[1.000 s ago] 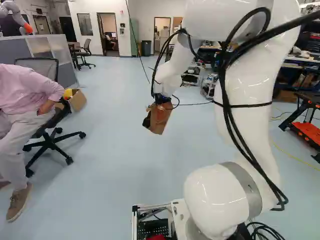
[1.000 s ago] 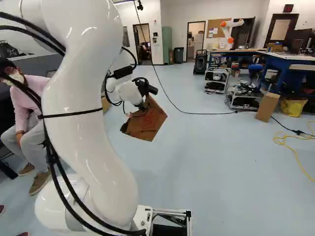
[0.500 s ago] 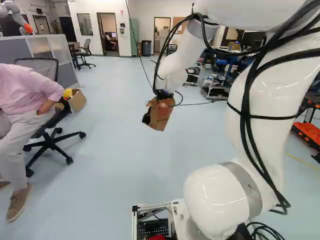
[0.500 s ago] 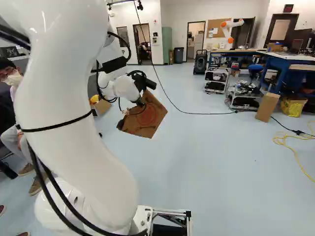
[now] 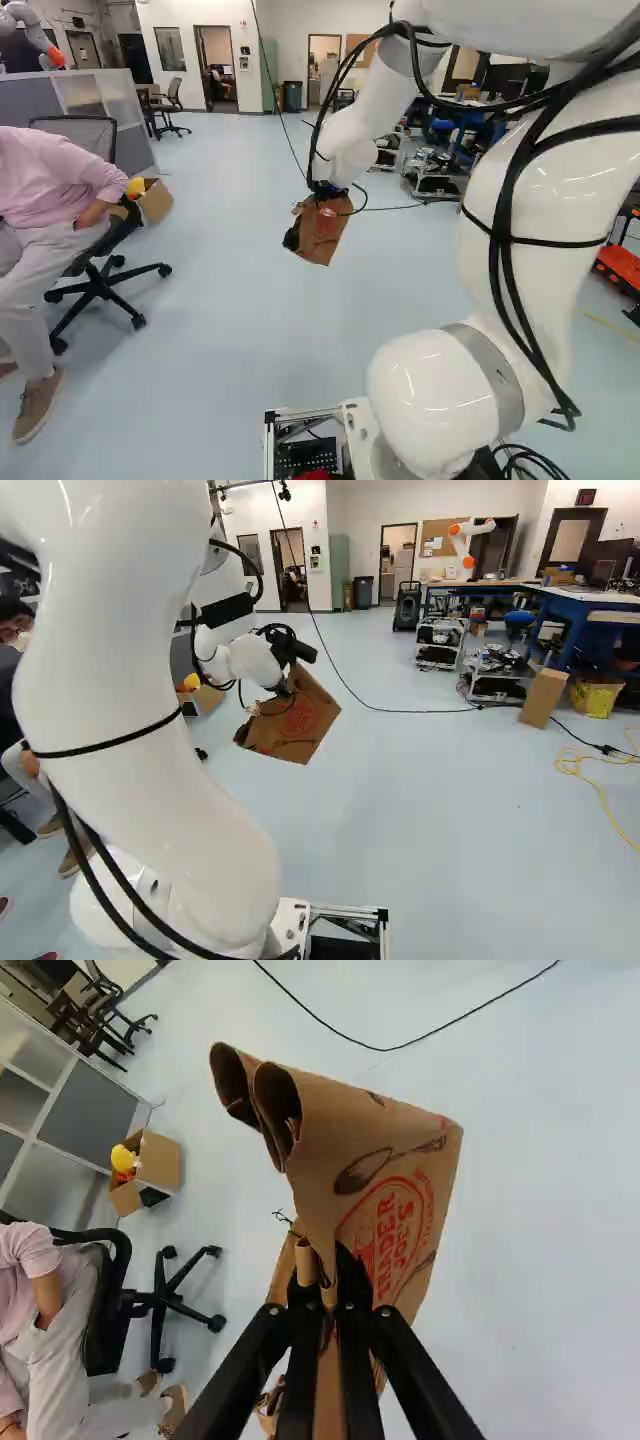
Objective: Pick up the grocery bag from the ground
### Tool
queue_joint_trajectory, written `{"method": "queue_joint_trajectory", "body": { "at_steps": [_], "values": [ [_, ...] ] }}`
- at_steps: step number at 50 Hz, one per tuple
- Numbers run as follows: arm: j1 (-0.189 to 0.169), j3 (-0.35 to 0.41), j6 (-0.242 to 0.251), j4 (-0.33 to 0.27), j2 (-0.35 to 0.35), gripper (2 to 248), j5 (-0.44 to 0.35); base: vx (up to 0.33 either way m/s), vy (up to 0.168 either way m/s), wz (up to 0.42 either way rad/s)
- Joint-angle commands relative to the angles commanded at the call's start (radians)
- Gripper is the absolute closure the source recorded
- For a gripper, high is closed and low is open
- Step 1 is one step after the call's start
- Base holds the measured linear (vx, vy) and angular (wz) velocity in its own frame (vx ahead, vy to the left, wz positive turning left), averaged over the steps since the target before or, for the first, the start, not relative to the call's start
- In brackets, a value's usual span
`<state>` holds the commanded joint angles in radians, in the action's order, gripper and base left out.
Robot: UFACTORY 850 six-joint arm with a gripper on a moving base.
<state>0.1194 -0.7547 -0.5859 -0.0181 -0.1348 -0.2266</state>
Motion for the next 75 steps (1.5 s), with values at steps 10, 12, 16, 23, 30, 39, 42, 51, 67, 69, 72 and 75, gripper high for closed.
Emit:
{"method": "queue_joint_trajectory", "body": {
  "at_steps": [10,12,16,23,30,39,42,51,67,69,72,75],
  "values": [
    [-0.003,0.015,0.013,0.000,0.009,226,-0.014,0.000,0.000,0.000],
    [-0.003,0.018,0.016,0.001,0.011,226,-0.018,0.000,0.000,0.000],
    [-0.005,0.028,0.025,0.001,0.018,226,-0.027,0.000,0.000,0.000],
    [-0.009,0.050,0.044,0.001,0.031,226,-0.048,0.000,0.000,0.000],
    [-0.014,0.076,0.067,0.002,0.047,226,-0.074,0.000,0.000,0.000],
    [-0.021,0.120,0.105,0.003,0.074,226,-0.116,0.000,0.000,0.000],
    [-0.024,0.136,0.120,0.004,0.085,226,-0.132,0.000,0.000,0.000],
    [-0.034,0.191,0.168,0.005,0.118,226,-0.185,0.000,0.000,0.000],
    [-0.056,0.311,0.273,0.008,0.193,226,-0.301,0.000,0.000,0.000],
    [-0.059,0.328,0.288,0.009,0.203,226,-0.317,0.000,0.000,0.000],
    [-0.063,0.353,0.310,0.010,0.219,226,-0.342,0.000,0.000,0.000],
    [-0.068,0.378,0.332,0.010,0.234,226,-0.366,0.000,0.000,0.000]
  ]
}}
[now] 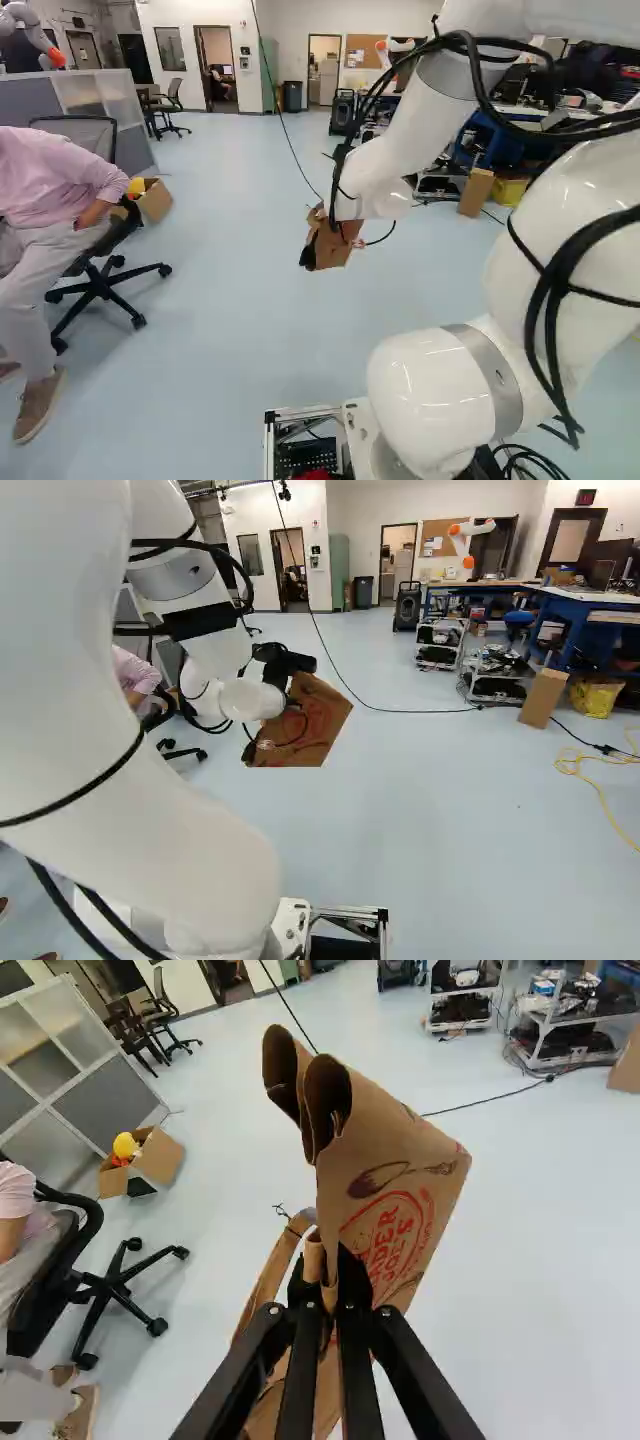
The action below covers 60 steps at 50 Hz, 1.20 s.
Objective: Pick up the grocery bag from the ground
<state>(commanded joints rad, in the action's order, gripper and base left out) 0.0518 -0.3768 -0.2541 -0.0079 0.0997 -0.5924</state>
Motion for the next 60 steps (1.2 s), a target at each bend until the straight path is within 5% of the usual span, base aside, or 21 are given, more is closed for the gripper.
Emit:
{"method": "queue_joint_trajectory", "body": {
  "at_steps": [30,60],
  "values": [
    [-0.034,0.192,0.168,0.005,0.119,226,-0.186,0.000,0.000,0.000],
    [-0.050,0.282,0.247,0.008,0.175,226,-0.273,0.000,0.000,0.000]
  ]
}}
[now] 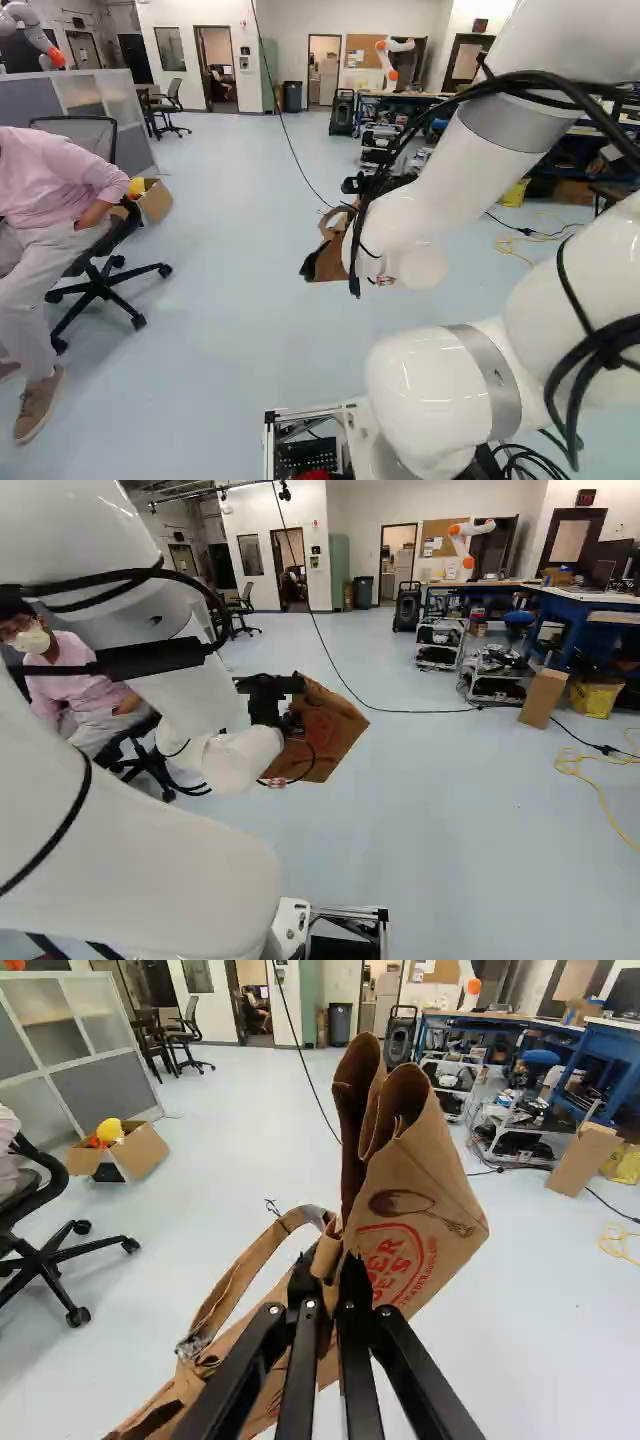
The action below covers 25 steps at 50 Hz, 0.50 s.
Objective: Pick up the grocery bag from the ground
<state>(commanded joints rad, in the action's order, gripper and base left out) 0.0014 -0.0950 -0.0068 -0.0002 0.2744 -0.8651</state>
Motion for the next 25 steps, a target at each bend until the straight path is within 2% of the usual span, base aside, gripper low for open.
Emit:
{"method": "queue_joint_trajectory", "body": {
  "at_steps": [25],
  "values": [
    [-0.001,0.008,0.007,0.000,0.005,226,-0.008,0.000,0.000,0.000]
  ]
}}
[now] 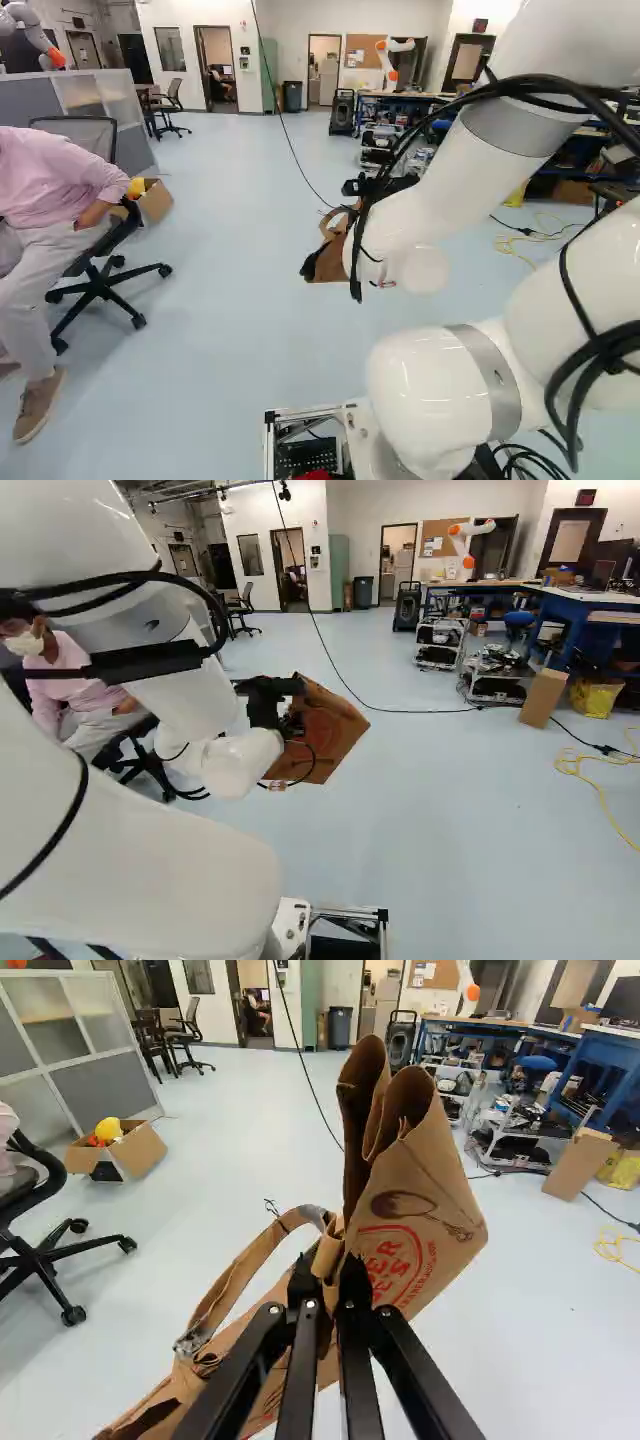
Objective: Pick up the grocery bag from the ground
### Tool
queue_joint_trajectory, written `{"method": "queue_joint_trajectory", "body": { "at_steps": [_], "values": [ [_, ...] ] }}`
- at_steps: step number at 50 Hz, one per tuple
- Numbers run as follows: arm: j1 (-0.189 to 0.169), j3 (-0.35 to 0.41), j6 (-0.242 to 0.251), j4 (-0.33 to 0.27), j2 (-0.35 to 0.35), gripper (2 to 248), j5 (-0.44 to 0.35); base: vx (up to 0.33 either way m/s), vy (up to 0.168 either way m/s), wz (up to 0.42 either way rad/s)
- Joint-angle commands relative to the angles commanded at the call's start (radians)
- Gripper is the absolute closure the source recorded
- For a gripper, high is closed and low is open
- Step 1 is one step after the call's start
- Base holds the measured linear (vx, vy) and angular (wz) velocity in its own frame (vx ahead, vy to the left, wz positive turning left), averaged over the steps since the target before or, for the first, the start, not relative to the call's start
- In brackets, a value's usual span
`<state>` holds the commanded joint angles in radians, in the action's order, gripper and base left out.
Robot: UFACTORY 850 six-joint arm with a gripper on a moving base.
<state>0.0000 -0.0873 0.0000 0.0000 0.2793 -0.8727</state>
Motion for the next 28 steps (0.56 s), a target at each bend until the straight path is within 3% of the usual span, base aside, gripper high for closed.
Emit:
{"method": "queue_joint_trajectory", "body": {
  "at_steps": [28],
  "values": [
    [0.000,0.000,0.000,0.000,0.000,226,0.000,0.000,0.000,0.000]
  ]
}}
